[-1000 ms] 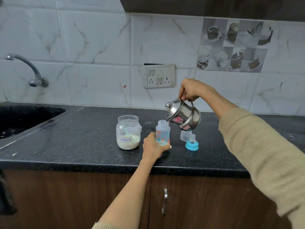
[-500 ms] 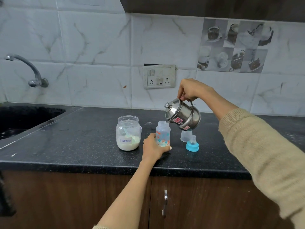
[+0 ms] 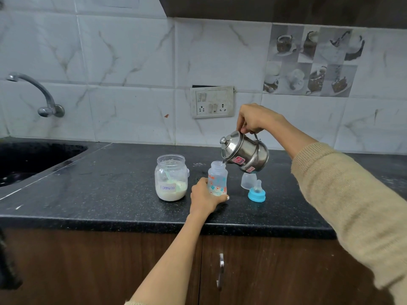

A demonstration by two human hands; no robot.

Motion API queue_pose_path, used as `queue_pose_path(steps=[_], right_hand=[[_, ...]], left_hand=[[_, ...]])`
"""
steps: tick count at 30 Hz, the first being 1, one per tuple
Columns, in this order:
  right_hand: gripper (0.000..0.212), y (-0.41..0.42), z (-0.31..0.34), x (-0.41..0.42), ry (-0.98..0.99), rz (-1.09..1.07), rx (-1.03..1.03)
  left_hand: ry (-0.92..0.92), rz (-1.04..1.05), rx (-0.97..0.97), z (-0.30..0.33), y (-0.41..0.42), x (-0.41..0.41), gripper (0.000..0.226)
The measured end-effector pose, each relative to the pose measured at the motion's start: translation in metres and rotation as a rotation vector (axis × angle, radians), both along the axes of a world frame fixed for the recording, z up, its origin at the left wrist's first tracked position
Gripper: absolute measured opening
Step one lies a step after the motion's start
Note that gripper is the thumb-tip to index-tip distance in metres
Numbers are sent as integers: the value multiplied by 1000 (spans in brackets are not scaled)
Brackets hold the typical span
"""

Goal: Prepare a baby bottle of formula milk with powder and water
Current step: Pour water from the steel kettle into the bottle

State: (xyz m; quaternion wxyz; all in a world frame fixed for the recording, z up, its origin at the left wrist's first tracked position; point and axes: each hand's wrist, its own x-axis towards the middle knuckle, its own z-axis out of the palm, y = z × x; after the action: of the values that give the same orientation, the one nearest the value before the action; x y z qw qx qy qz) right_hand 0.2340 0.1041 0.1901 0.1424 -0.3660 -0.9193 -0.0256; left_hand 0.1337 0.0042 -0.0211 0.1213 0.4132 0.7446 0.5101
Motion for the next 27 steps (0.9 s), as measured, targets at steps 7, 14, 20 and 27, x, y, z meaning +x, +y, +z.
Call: queue_pose_path(steps=[7,14,20,27], right_hand=[[22,-1,0,0,0,-3,11],[23,-1,0,1,-11,-3,13],[23,-2,0,0,-10,-4,26],[24,-4,0,-2,-14,1,34]], left_hand=[[5,4,-5,0,1,-1,73],[14,6,-5,-1,1,-1,73],[7,2,0,-2,2,-1,72],[3,1,-1,-2,3,-2,71]])
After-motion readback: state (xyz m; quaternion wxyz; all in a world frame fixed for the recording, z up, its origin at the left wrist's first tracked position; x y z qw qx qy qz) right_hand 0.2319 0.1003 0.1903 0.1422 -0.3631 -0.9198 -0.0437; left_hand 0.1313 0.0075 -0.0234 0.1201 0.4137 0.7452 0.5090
